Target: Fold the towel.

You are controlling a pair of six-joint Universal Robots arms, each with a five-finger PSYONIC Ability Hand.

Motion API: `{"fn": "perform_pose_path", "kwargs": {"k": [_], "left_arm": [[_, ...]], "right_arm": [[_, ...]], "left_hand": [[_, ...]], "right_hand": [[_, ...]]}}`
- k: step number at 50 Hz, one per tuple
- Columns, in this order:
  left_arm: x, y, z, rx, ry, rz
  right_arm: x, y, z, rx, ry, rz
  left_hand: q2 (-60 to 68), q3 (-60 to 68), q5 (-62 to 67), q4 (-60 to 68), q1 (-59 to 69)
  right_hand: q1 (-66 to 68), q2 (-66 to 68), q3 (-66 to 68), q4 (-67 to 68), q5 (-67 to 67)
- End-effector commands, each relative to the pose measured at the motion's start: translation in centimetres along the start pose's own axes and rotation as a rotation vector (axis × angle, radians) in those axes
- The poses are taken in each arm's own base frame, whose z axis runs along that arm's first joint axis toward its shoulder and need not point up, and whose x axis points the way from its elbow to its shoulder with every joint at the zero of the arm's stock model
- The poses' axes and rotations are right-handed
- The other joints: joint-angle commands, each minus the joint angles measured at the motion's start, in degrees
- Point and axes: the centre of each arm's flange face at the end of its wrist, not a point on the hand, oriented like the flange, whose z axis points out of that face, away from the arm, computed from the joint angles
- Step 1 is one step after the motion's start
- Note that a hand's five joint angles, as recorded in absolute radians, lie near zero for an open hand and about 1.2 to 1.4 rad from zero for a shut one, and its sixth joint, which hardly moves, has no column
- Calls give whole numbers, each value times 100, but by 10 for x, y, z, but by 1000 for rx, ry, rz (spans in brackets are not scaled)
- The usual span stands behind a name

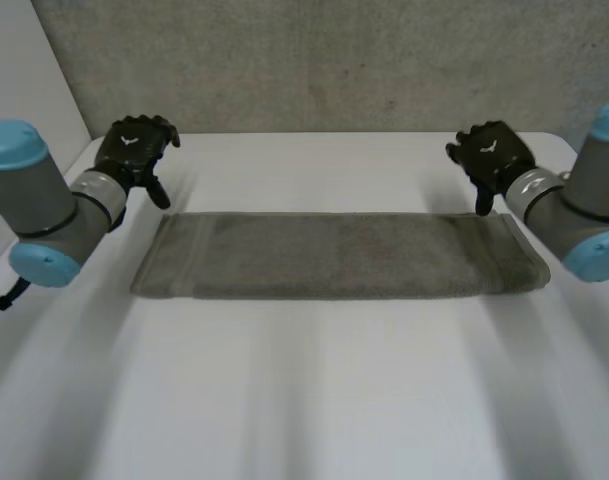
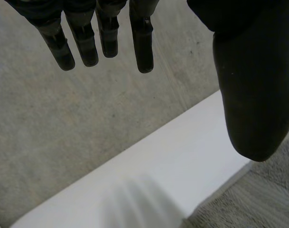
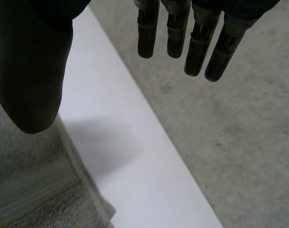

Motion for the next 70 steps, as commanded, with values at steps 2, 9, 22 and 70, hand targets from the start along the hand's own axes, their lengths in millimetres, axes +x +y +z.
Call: {"fn": "perform_pose_path", "kwargs": {"k": [2,9,22,70], "left_arm": [[13,-26,-45,-37,21,-6],[34,-22,-87,-94,58,-24],[56,-6,-114,-53,73,-24],[54,2,-117,-68,60,-28]], "right_arm": [[11,-17,-51,-45,-4,59],[-7,6,-86,-189,-79,119],[-26,53,-78,-210,-131,131],[-21,-85,-47,39,-6,-219]], "left_hand": [[-322,-324,-205,-363,-325],[-339,-341,-222,-379,-341],[-339,-341,-222,-379,-341],[-339,-341,-222,-379,-341]], "right_hand": [[-251,-182,-112,-83,106],[-67,2,72,101,290],[1530,1598,1668,1698,1887],[5917,5985,6055,6085,6274]]}}
